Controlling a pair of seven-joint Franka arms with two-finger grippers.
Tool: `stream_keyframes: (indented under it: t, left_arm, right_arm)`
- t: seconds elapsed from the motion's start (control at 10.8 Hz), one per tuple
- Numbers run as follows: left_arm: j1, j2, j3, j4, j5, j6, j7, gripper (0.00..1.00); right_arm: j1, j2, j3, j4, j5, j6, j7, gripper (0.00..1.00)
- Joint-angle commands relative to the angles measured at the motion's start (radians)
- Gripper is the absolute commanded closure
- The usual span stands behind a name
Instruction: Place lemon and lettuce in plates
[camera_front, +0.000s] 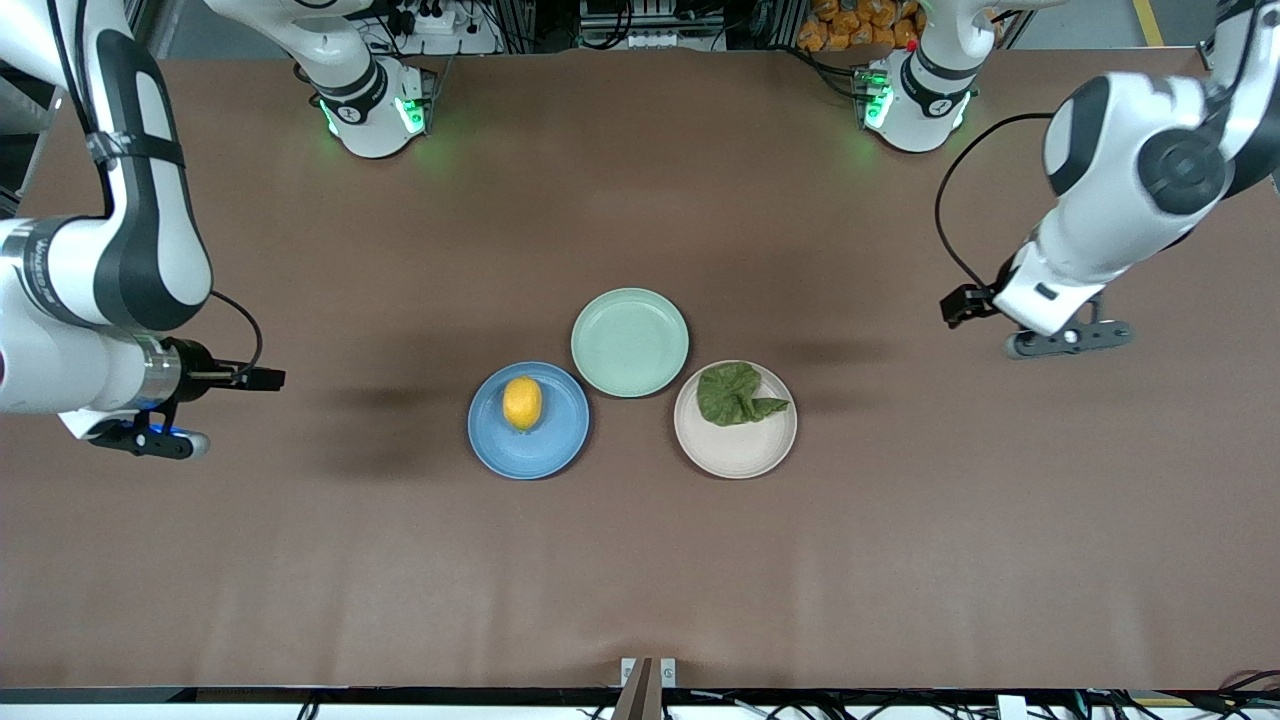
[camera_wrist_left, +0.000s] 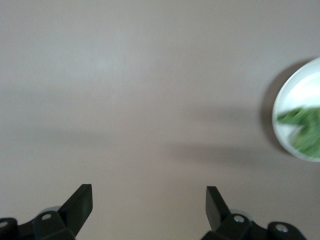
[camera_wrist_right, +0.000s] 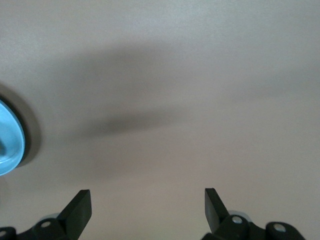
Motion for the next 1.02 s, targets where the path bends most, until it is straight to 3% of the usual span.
stream_keyframes:
  t: [0.0, 0.46, 0.93]
  left_arm:
    - [0.007, 0.009, 0.001, 0.138, -0.067, -0.014, 0.018, 0.0]
    - [0.011, 0.011, 0.009, 0.333, -0.063, -0.254, 0.102, 0.0]
    - [0.019, 0.006, 0.012, 0.47, -0.052, -0.497, 0.116, 0.0]
  right_arm:
    - [-0.011, -0.085, 0.005, -0.088, -0.03, 0.007, -0.004, 0.0]
    - [-0.028, -0.192, 0.001, -0.213, -0.07, 0.016, -0.004, 0.0]
    - [-0.069, -0.269, 0.002, -0.253, -0.107, -0.007, -0.003, 0.0]
